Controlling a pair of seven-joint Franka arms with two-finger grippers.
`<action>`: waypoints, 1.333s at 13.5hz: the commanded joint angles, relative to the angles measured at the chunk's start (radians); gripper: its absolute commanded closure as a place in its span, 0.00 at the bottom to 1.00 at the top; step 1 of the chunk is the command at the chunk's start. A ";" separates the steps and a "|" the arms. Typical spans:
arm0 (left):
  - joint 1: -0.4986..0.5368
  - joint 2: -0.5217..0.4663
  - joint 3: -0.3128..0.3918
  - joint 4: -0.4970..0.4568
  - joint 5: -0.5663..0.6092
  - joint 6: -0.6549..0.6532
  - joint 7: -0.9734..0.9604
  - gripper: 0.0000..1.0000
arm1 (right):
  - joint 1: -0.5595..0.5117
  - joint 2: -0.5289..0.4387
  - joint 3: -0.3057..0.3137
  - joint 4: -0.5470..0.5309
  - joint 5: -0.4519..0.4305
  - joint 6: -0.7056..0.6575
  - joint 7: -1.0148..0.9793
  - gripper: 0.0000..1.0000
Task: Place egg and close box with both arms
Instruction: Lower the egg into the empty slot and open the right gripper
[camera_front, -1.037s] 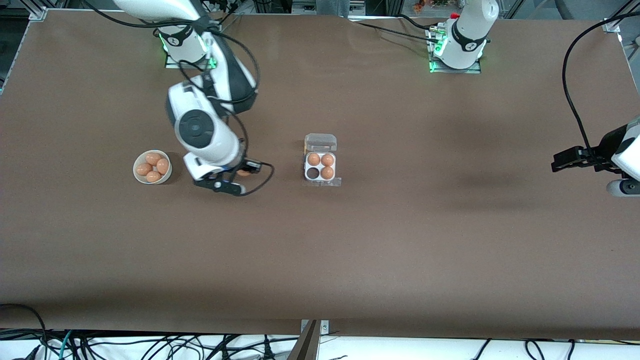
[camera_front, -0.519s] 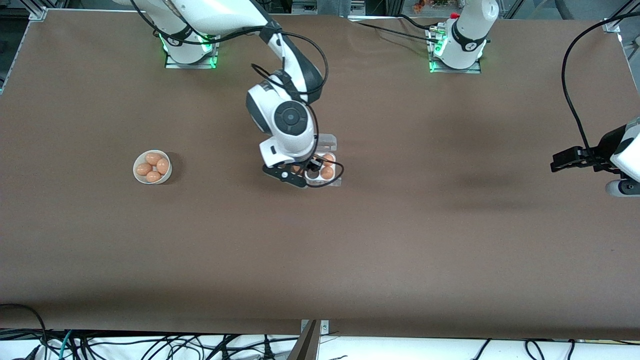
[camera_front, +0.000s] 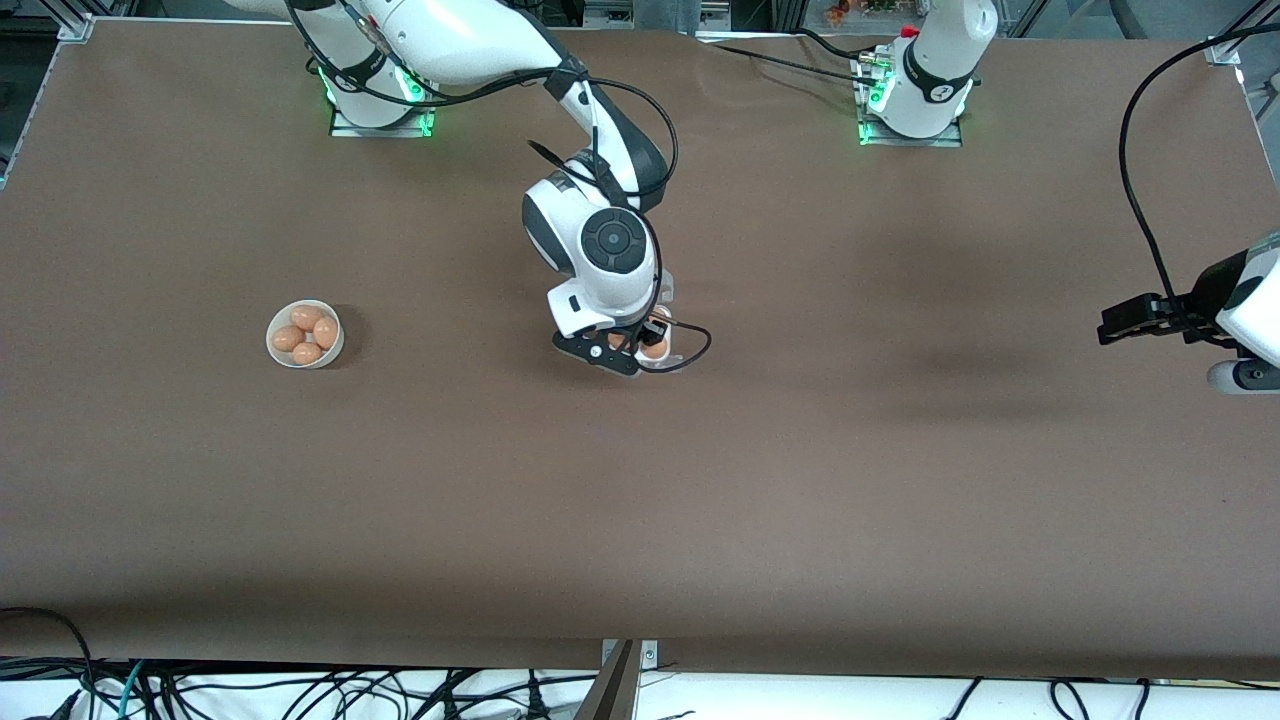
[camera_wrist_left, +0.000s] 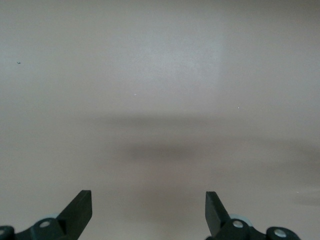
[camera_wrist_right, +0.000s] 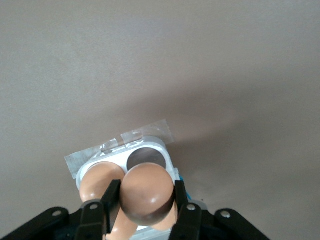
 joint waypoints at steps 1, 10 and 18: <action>-0.002 0.005 -0.003 0.015 -0.013 -0.015 -0.010 0.00 | 0.027 0.031 -0.012 0.032 0.002 0.018 0.016 0.67; -0.010 0.005 -0.003 0.015 -0.012 -0.015 -0.011 0.00 | 0.030 0.048 -0.012 0.032 0.003 0.026 0.007 0.33; -0.016 0.005 -0.009 0.015 -0.020 -0.015 -0.011 0.00 | 0.018 0.033 -0.024 0.035 -0.032 0.021 -0.068 0.00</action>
